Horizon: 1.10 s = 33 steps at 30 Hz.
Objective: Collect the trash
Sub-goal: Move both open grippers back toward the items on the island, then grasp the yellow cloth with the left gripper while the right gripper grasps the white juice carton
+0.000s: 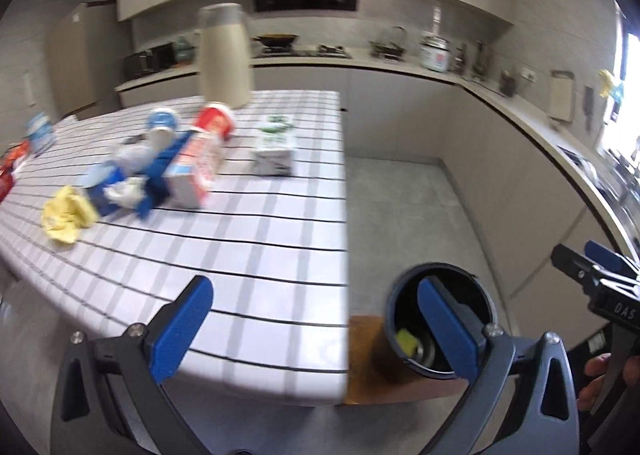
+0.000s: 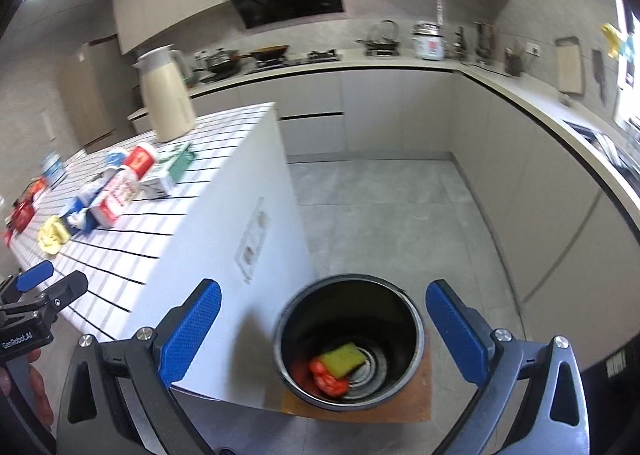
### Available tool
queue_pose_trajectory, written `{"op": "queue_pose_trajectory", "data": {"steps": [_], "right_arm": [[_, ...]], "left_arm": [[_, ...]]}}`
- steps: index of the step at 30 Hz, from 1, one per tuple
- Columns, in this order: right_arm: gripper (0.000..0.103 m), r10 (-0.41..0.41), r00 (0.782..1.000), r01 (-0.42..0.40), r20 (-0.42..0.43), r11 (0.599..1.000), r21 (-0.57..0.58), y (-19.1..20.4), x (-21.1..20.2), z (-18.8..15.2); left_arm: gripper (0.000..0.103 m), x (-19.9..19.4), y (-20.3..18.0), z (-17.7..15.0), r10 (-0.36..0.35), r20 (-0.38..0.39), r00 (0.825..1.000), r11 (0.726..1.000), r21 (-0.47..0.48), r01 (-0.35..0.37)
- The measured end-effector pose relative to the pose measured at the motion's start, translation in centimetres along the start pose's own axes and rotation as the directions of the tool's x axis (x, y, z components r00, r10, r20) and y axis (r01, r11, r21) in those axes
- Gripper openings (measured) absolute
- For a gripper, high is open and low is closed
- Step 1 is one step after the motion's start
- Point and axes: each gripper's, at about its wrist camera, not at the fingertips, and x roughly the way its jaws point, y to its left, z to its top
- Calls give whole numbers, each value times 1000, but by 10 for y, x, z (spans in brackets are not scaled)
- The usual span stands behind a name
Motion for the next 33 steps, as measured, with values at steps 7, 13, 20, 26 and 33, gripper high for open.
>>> {"op": "queue_pose_trajectory", "data": {"steps": [7,13,20,26,33], "right_arm": [[103,79,997,-80,-25,993,-84,69,19,19],[103,124,992,-128,-37,980,-152,133,32,24],[103,165,985,-170,-41,961,-219,212,39,29],[103,179,983,-185,-47,948,-259,277,57,33],[100,158,985,-170,-67,949,-265,338,101,47]], "left_arm": [[103,-18,70,-4,126,33,991,987,-106,-122],[103,-29,137,-5,207,52,977,964,-184,-194],[103,-26,211,-8,265,49,963,940,-236,-247],[101,-4,269,-6,256,21,966,937,-251,-243],[90,44,321,6,222,-24,975,945,-240,-221]]}}
